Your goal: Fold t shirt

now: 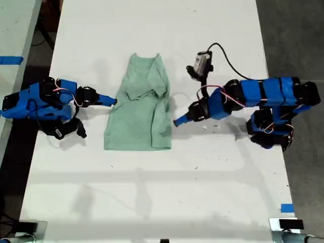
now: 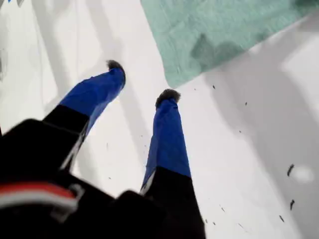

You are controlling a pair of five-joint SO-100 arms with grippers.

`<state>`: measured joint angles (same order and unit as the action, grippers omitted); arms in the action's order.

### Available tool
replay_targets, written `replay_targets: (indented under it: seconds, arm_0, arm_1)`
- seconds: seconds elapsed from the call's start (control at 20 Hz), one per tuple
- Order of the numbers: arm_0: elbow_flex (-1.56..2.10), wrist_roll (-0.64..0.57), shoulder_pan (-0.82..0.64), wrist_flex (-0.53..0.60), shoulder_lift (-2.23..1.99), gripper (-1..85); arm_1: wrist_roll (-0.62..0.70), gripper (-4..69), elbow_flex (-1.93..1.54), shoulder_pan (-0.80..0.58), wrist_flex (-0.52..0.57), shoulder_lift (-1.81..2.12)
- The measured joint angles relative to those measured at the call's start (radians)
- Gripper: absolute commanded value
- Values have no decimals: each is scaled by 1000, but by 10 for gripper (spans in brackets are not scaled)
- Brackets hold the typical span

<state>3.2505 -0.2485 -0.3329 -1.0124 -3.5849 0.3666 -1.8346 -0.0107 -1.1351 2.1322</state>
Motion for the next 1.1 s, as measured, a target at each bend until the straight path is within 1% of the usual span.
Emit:
replay_targets:
  seconds: [0.15, 0.2, 0.25, 0.3, 0.35, 0.4, 0.45, 0.55, 0.6, 0.65, 0.85, 1.1]
  arm_0:
    - [0, 0, 0, 0, 0, 112]
    - [0, 0, 0, 0, 0, 112]
    - [0, 0, 0, 0, 0, 112]
    - [0, 0, 0, 0, 0, 112]
    - [0, 0, 0, 0, 0, 112]
    - [0, 0, 0, 0, 0, 112]
    - [0, -2, 0, 0, 0, 112]
    - [0, -2, 0, 0, 0, 112]
    - [0, -2, 0, 0, 0, 112]
    - [0, -2, 0, 0, 0, 112]
    - [0, -2, 0, 0, 0, 112]
    - [0, -6, 0, 0, 0, 112]
  arm_1:
    - [-55, 19, -522, -2, 118, 391]
    - [-69, 19, -721, -3, 132, 554]
    - [-80, 19, -904, -6, 114, 742]
    - [-95, 19, -1068, -6, 46, 945]
    - [-106, 19, -1186, -11, -52, 1140]
    - [-118, 19, -1207, -11, -127, 1272]
    - [-118, 38, -1210, -17, -161, 1321]
    - [-94, 49, -1213, -40, -181, 1339]
    - [-61, 49, -1213, -86, -183, 1347]
    - [-40, 50, -1213, -101, -184, 1353]
    - [9, 40, -1215, -118, -184, 1353]
    - [17, 26, -1215, -115, -184, 1353]
